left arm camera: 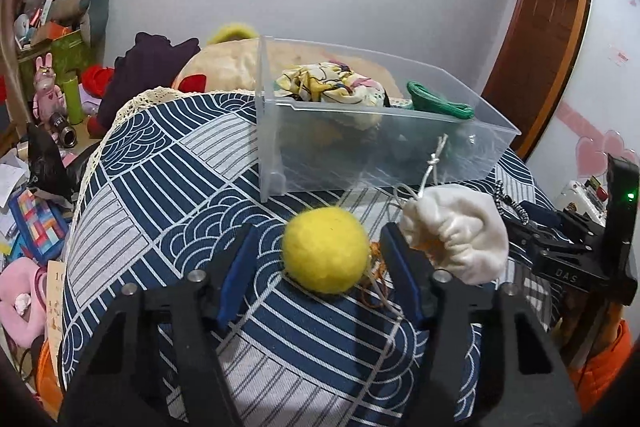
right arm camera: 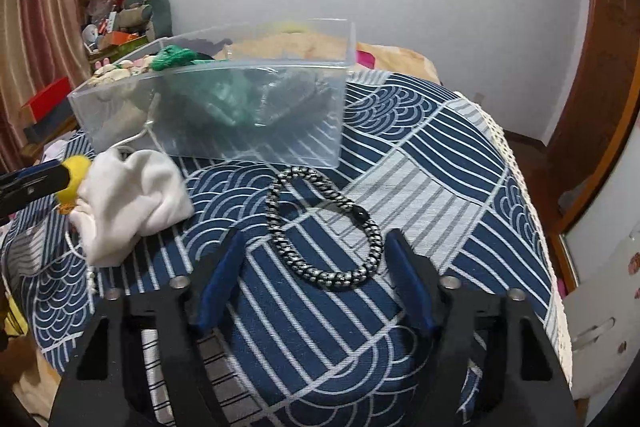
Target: Organize soft objects
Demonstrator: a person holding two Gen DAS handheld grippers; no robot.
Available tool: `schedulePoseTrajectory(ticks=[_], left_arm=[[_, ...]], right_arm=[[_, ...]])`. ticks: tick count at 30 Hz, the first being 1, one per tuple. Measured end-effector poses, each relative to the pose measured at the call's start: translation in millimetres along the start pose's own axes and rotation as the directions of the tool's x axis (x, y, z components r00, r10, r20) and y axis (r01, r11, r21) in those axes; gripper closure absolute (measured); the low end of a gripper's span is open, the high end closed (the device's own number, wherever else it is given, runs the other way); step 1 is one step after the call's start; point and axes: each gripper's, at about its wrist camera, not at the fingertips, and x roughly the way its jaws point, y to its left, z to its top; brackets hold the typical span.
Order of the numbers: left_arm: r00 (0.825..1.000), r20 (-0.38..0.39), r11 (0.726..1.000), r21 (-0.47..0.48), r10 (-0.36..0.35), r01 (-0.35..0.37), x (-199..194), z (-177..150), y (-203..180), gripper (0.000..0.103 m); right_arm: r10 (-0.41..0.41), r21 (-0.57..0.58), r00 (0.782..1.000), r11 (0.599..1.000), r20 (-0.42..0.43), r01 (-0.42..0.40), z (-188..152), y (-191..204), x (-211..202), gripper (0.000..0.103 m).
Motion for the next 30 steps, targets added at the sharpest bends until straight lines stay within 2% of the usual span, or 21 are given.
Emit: schedulePoseTrajectory(ticks=[3,5,8,15,23,30], left_arm=[[1.0,-0.013,1.0,0.018,-0.002,0.002,5,-1,-3,0.05],[1.0,-0.029,0.999,0.041,-0.003,0.004,10,-2,-5,0.059],[1.0,-0.02,0.998,0.055,0.006,-0.005,10,-3,-9,0.06],[1.0,0.012,0.998,0.069,0.008,-0.008,-2,2,-10,0.061],[0.993,0.118,0.996,0.089,-0.002,-0.009,-30,25,-18,0.061],[0.981,0.192,0.992,0.124,-0.008,-0.016,-43,50,-28,0.061]], right_arm=[[0.018,-0.006,1.0,1.0,0.007,-0.018,-1,2,-2,0.057],[0.027,-0.005,1.0,1.0,0.011,-0.027,-1,0,-2,0.071],[0.034,-0.001,0.999,0.999,0.013,-0.034,-1,-3,-2,0.081],[0.065,0.011,0.997,0.998,0.032,-0.066,1,-4,-5,0.086],[0.067,0.009,0.993,0.998,0.099,-0.069,9,-4,-25,0.087],[0.066,-0.006,0.982,0.998,0.175,-0.066,33,0,-42,0.087]])
